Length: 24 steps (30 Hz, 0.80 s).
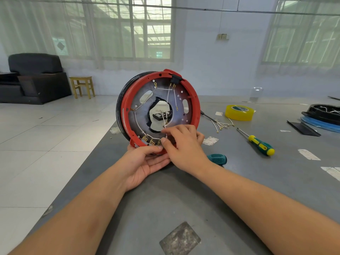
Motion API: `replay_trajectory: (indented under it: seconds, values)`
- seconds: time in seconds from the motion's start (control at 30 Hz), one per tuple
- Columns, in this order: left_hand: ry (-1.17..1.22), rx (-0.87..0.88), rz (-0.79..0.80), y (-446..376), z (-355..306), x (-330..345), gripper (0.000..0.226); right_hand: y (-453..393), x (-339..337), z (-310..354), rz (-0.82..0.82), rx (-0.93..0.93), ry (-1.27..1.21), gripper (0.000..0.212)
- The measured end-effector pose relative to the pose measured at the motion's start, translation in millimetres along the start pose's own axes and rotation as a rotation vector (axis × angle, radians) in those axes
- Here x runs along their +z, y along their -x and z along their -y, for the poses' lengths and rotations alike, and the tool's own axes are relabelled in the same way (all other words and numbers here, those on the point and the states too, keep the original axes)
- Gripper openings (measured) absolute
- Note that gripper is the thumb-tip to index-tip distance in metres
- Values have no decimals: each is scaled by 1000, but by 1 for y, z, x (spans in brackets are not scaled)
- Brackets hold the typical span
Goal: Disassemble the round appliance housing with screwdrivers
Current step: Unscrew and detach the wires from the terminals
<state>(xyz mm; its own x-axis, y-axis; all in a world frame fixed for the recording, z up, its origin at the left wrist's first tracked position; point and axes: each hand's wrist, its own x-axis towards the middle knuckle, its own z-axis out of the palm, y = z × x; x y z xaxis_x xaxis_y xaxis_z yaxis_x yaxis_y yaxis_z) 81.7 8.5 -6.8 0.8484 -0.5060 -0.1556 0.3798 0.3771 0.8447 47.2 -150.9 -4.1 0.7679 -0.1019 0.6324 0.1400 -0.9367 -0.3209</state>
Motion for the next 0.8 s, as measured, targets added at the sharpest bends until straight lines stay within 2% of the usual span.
replay_trajectory:
  seconds: [0.23,0.43,0.53,0.7,0.8]
  values:
    - [-1,12,20,0,0,0,48,0,-2,1,24,-27,-71,35]
    - [14,35,19,0,1,2,47,5,1,11,18,-110,-103,44]
    - [45,14,11,0,0,0,56,7,2,8,10,-147,-88,47]
    - [90,-25,18,0,-1,-2,53,6,2,3,-34,-3,-197,49]
    - [83,-21,4,-1,0,-1,57,7,2,1,-30,-3,-187,49]
